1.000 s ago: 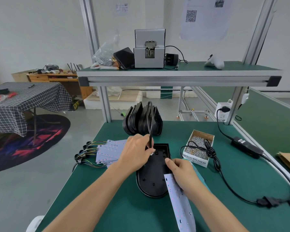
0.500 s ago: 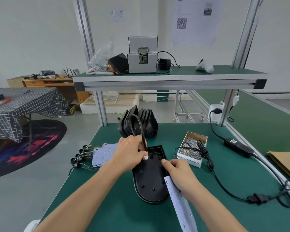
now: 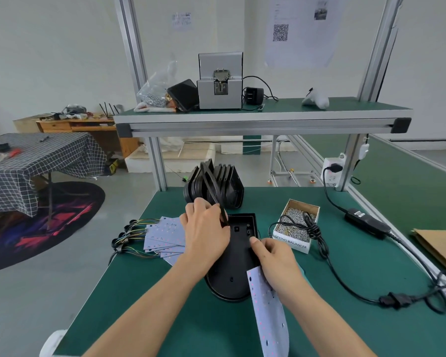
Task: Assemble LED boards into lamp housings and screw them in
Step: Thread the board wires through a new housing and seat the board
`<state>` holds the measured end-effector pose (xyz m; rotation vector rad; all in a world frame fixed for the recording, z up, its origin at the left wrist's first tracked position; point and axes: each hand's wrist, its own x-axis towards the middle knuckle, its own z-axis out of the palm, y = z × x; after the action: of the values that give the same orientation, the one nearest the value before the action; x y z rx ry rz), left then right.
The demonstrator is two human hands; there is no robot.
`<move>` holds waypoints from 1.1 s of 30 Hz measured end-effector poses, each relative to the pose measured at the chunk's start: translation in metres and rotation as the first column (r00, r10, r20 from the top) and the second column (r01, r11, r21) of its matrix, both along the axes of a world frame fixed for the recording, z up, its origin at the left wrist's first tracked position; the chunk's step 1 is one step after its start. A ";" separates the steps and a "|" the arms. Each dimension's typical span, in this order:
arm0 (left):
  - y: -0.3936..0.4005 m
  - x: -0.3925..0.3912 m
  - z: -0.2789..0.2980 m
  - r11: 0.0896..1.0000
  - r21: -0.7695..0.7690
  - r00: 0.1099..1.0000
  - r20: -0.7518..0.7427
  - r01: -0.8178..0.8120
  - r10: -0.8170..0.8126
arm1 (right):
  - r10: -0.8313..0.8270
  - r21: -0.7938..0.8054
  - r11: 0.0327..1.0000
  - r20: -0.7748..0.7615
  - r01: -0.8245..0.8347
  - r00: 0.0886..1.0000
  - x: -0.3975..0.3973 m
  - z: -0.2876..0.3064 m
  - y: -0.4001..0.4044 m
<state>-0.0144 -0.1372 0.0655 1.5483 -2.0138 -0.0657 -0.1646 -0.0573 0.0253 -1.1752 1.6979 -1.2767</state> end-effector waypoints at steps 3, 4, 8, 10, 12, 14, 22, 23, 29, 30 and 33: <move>0.004 0.001 0.008 0.985 0.101 0.926 -0.367 0.137 -0.091 | -0.032 0.003 0.999 -0.002 0.032 0.999 -0.004 0.002 0.005; 0.005 0.003 0.010 0.980 0.101 0.869 -0.484 0.172 -0.103 | -0.027 -0.003 1.000 -0.005 0.027 1.000 -0.005 0.004 0.007; 0.003 0.011 0.012 0.982 0.144 0.672 -0.740 0.126 0.022 | -0.004 -0.016 1.000 0.007 0.005 1.000 -0.007 0.007 0.013; 0.003 0.012 0.009 0.985 0.108 0.692 -0.722 0.132 -0.014 | -0.001 -0.011 1.000 0.008 0.002 1.000 -0.006 0.008 0.015; 0.001 0.012 0.005 0.966 0.120 0.798 -0.591 0.230 -0.117 | 0.020 -0.009 1.000 0.021 -0.020 1.000 -0.003 0.007 0.014; 0.004 0.012 -0.002 0.938 0.209 0.910 -0.369 0.277 -0.187 | 0.029 -0.010 1.000 0.025 -0.029 0.999 0.002 0.007 0.014; 0.016 0.029 -0.010 0.770 0.271 0.195 -0.962 0.578 0.192 | 0.021 0.026 0.999 0.248 -0.029 0.968 -0.004 0.001 0.013; 0.016 0.030 -0.014 0.746 0.276 0.116 -0.959 0.606 0.260 | 0.045 0.020 0.998 0.285 -0.053 0.958 -0.004 0.001 0.013; 0.022 0.024 -0.042 0.573 0.402 0.178 -0.896 0.714 0.406 | 0.094 0.009 0.994 0.400 -0.107 0.912 0.003 0.004 0.013; 0.023 0.024 -0.047 0.565 0.392 0.201 -0.907 0.726 0.370 | 0.096 0.008 0.994 0.390 -0.108 0.916 0.004 0.006 0.013; 0.027 0.021 -0.054 0.640 0.347 0.314 -0.934 0.685 0.170 | 0.069 -0.003 0.997 0.413 -0.074 0.908 0.004 0.011 0.012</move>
<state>0.0067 -0.1102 0.0112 0.9563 -1.1895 -1.7306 -0.1609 -0.0453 0.0360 -0.8719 1.3365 -1.3537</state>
